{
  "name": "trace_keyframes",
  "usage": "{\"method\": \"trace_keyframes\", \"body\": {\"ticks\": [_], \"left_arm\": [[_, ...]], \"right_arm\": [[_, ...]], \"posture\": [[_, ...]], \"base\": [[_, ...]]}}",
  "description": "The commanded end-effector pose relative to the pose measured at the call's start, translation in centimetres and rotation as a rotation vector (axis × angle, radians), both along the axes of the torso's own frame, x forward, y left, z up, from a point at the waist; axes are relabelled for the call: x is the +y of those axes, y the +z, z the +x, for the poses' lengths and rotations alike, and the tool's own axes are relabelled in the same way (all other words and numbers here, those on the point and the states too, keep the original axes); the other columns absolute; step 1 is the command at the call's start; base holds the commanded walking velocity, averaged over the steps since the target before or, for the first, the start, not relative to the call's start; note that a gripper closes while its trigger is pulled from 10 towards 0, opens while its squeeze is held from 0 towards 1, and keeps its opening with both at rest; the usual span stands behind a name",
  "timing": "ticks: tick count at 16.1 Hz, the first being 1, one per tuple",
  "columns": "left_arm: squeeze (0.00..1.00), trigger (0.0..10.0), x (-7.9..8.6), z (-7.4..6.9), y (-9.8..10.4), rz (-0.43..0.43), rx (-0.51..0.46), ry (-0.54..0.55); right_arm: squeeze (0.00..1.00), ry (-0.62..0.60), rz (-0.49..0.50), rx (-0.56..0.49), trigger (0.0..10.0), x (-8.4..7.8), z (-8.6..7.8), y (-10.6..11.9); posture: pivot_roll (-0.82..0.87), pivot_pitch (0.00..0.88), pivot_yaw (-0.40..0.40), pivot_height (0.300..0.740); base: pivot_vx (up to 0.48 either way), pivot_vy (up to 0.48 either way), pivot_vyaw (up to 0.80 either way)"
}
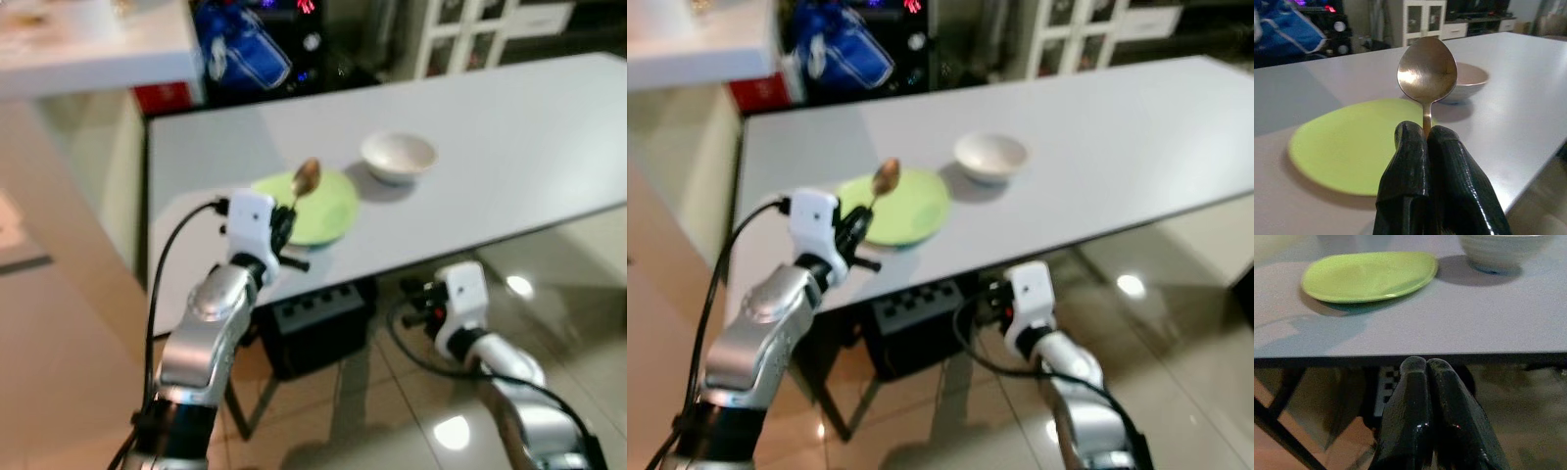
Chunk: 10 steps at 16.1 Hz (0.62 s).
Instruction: Setting the table
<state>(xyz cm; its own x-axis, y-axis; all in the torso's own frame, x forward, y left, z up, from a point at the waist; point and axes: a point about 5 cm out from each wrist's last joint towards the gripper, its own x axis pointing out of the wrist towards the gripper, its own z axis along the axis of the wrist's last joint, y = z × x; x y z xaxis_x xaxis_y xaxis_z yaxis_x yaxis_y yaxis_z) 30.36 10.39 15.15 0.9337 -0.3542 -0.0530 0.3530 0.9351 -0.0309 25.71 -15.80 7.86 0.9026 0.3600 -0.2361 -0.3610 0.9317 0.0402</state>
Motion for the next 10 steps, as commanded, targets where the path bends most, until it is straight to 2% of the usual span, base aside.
{"method": "trace_keyframes", "body": {"ticks": [1,6,10], "left_arm": [[0.0,0.0,0.86,0.09,0.3,0.009,-0.008,0.035],[0.0,0.0,1.09,0.33,0.39,-0.001,-0.006,0.062],[0.0,0.0,1.22,0.41,0.25,-0.006,0.001,0.074]], "right_arm": [[0.0,0.013,0.007,0.002,10.0,0.37,-0.08,0.04],[0.0,0.015,0.006,0.004,10.0,0.38,-0.23,0.01],[0.0,0.018,0.008,0.001,10.0,0.53,-0.25,-0.03]], "posture": [[-0.04,0.0,0.035,0.74],[-0.04,0.0,0.036,0.74],[-0.04,0.0,0.037,0.74]], "base": [[0.0,0.0,0.0],[0.0,0.0,0.0],[0.472,0.0,0.0]]}}
